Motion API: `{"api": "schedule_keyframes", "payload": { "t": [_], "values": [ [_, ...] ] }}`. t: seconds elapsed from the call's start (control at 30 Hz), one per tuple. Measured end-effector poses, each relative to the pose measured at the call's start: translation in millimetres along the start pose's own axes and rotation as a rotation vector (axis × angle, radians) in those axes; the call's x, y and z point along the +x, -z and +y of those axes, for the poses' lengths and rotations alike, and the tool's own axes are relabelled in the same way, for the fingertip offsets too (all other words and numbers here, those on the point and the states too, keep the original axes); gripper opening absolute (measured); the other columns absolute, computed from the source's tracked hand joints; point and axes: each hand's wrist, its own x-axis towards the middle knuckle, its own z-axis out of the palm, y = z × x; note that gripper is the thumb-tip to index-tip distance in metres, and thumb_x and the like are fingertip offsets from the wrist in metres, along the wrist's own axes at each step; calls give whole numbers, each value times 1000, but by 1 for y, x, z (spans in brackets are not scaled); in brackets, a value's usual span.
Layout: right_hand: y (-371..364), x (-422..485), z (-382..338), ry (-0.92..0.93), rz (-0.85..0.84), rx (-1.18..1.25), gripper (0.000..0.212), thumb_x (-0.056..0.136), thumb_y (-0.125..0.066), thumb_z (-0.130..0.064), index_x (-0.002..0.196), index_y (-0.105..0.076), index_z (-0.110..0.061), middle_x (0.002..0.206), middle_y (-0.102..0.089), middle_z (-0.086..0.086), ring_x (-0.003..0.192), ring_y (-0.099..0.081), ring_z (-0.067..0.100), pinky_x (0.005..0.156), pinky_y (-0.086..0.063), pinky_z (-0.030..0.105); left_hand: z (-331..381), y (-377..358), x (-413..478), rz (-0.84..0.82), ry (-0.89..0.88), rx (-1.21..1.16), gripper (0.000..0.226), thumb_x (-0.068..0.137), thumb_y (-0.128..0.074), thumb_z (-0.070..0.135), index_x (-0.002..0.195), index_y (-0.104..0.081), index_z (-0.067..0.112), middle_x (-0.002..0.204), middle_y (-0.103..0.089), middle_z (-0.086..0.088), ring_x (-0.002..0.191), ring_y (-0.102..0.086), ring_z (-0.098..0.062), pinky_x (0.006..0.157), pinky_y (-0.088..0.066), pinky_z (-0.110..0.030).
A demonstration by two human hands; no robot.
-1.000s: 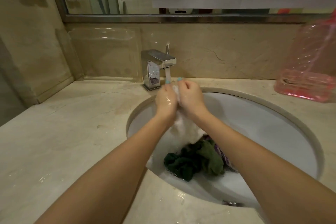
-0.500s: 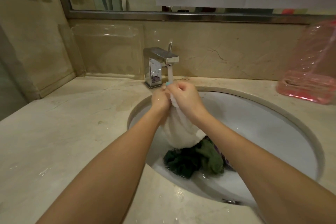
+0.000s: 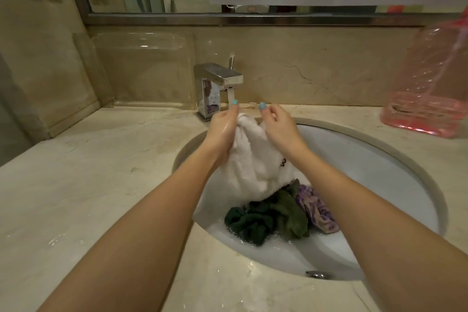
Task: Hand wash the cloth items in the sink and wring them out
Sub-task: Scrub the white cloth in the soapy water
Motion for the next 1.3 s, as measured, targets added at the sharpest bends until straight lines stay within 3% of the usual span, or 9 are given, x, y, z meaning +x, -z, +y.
{"api": "schedule_keyframes", "payload": {
  "t": [0.1, 0.2, 0.43, 0.57, 0.77, 0.87, 1.0, 1.13, 1.3],
  "values": [
    [2, -1, -3, 21, -316, 14, 31, 102, -40, -39, 99, -63, -18, 97, -59, -8, 90, -54, 8, 72, -37, 22, -3, 11, 8, 101, 6, 15, 37, 104, -41, 35, 104, -64, 7, 88, -68, -7, 83, -65, -21, 71, -52, -30],
    [-6, -7, -4, 93, -472, -32, 25, 96, -54, -41, 90, -68, -21, 80, -60, -10, 72, -51, 6, 63, -38, 16, -6, 17, 14, 89, -2, 36, 34, 104, -41, 35, 99, -63, 9, 90, -66, -8, 84, -62, -22, 72, -51, -29],
    [7, 12, 5, -1, -63, 432, 24, 101, -49, -33, 90, -61, -15, 83, -57, 4, 78, -54, 17, 69, -42, 28, -11, 30, 15, -309, 97, 216, 80, 70, -61, 77, 121, -62, 16, 119, -69, -2, 109, -65, -22, 102, -49, -40],
    [18, 29, 15, -130, 115, 494, 26, 91, -50, -43, 82, -54, -19, 91, -54, 11, 85, -53, 22, 78, -43, 38, -18, 38, 12, -560, 199, 587, 48, 85, -69, 47, 115, -66, 9, 106, -69, -8, 95, -62, -23, 88, -49, -36],
    [25, 35, 30, -392, 72, 651, 16, 90, -43, -5, 77, -50, -11, 68, -43, 6, 61, -47, 18, 56, -37, 27, -9, 33, 9, -334, 152, 15, 22, 99, -54, 29, 113, -58, 12, 103, -68, -8, 91, -69, -21, 84, -58, -37],
    [24, 23, 23, -381, -218, 503, 19, 96, -52, -25, 95, -60, -9, 82, -60, 9, 74, -59, 21, 69, -47, 31, -9, 27, 8, -191, 55, -60, 27, 103, -48, 30, 119, -56, 10, 102, -69, -7, 83, -71, -15, 70, -59, -29],
    [13, 4, 7, -210, -496, 171, 27, 96, -53, -42, 96, -67, -20, 93, -69, -6, 89, -63, 10, 78, -48, 24, -4, 12, -2, -99, -56, 115, 36, 104, -40, 38, 115, -56, 8, 110, -66, -15, 100, -66, -28, 93, -54, -47],
    [6, 6, -4, -57, -273, 262, 26, 95, -58, -18, 71, -48, -19, 66, -44, -7, 58, -42, 2, 56, -31, 20, -1, 5, 3, 29, -57, 188, 24, 100, -43, 37, 109, -54, 17, 108, -62, -6, 106, -61, -29, 98, -49, -49],
    [-25, 1, -21, -112, -153, 195, 14, 96, -57, -25, 98, -60, -12, 89, -59, -3, 80, -53, 9, 64, -39, 20, 5, -6, -4, 32, 13, 147, 34, 102, -43, 18, 128, -56, 0, 124, -62, -19, 86, -57, -18, 70, -51, -24]
  ]
}}
